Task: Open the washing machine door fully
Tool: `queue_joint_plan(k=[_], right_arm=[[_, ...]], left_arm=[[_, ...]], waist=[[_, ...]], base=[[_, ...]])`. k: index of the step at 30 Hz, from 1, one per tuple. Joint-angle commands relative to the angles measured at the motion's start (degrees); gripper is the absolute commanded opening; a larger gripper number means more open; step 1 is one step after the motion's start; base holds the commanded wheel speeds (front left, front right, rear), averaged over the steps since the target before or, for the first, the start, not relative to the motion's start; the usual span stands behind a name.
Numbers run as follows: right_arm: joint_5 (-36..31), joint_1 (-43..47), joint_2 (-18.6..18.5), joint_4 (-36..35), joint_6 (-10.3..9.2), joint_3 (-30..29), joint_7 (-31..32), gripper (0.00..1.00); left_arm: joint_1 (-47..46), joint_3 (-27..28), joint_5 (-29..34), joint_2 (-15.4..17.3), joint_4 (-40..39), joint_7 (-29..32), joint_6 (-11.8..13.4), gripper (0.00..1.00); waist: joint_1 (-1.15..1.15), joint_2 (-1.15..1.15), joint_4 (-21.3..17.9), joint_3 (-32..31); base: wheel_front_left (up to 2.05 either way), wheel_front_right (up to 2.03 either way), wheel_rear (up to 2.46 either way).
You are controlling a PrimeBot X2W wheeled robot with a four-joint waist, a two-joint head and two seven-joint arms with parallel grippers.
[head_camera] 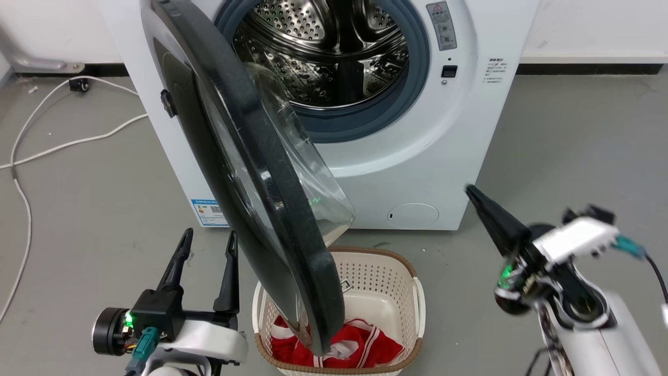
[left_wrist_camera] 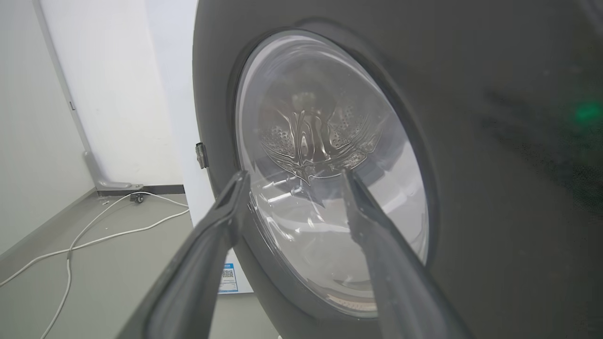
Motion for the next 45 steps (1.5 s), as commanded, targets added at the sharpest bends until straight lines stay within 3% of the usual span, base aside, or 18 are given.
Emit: queue_joint_plan(k=[1,2,3,7,11,14,19,25,30,36,45], right_arm=[[0.1,2.1,0.0,-1.1,0.0,-0.7,-1.4,0.32],[-0.1,4.0,0.0,-2.2,0.0,-1.6,-2.8,0.57],[0.1,5.8,0.0,-3.5,0.0,-2.4,-4.3,1.0],[-3.2,12.2,0.2,-8.9,0.0,-3.4,-10.8,1.0],[-13.0,16.8,-0.6,-13.3,0.0,-2.5,-19.7,1.0],[-24.3,18.6,-2.1,-14.9,0.0,-1.2,-26.8,1.0],[-49.1,19.8,-3.8,-15.7,0.0,-1.8,-35.6,1.0],[-76.1,20.0,-1.1,-23.4,-0.01,-8.1,-37.7,1.0],[-89.6,22.6,0.1,-30.9,-0.02,-7.5,-37.0,1.0],[-94.2,27.0,0.6,-33.3,-0.02,-5.8,-34.7,1.0],[-88.2,28.0,0.7,-29.9,-0.02,-6.8,-35.6,1.0]], left_arm=[[0.4,0.2,-0.1,0.0,-0.1,-0.1,0.1,1.0],[0.6,0.3,0.0,0.0,0.0,-0.1,0.1,1.0],[0.8,0.5,0.0,0.0,0.0,-0.1,0.1,1.0],[1.3,1.1,0.3,-0.1,-0.1,-0.1,0.2,1.0],[1.2,1.8,0.5,0.0,-0.3,-0.1,0.0,1.0],[1.1,2.1,0.7,0.0,-0.4,-0.1,-0.1,1.0],[1.1,2.5,0.9,0.0,-0.5,-0.1,-0.3,1.0],[0.6,2.7,1.4,0.0,-1.2,-0.1,-0.3,1.0],[0.7,2.9,1.4,0.0,-1.5,-0.1,-0.4,1.0],[0.6,3.0,1.8,0.3,-1.6,-0.1,-0.6,1.0],[0.8,2.8,2.1,0.3,-1.6,-0.1,-0.9,1.0]], waist=[[0.0,0.0,-0.2,-0.2],[0.0,0.0,-0.4,-0.3],[0.0,0.0,-0.5,-0.4],[0.0,0.0,-1.0,-0.6],[0.0,0.0,-1.5,-0.5],[0.0,0.0,-1.6,-0.5],[0.0,0.0,-1.6,-0.5],[0.0,0.0,-1.4,-0.3],[0.0,0.0,-1.2,-0.4],[0.0,0.0,-1.4,-0.5],[0.0,0.0,-1.7,-0.5]], base=[[0.0,0.0,0.0],[0.0,0.0,0.0],[0.0,0.0,0.0],[0.0,0.0,0.0],[0.0,0.0,0.0],[0.0,0.0,0.0],[0.0,0.0,0.0],[0.0,0.0,0.0],[0.0,0.0,0.0],[0.0,0.0,0.0],[0.0,0.0,0.0]])
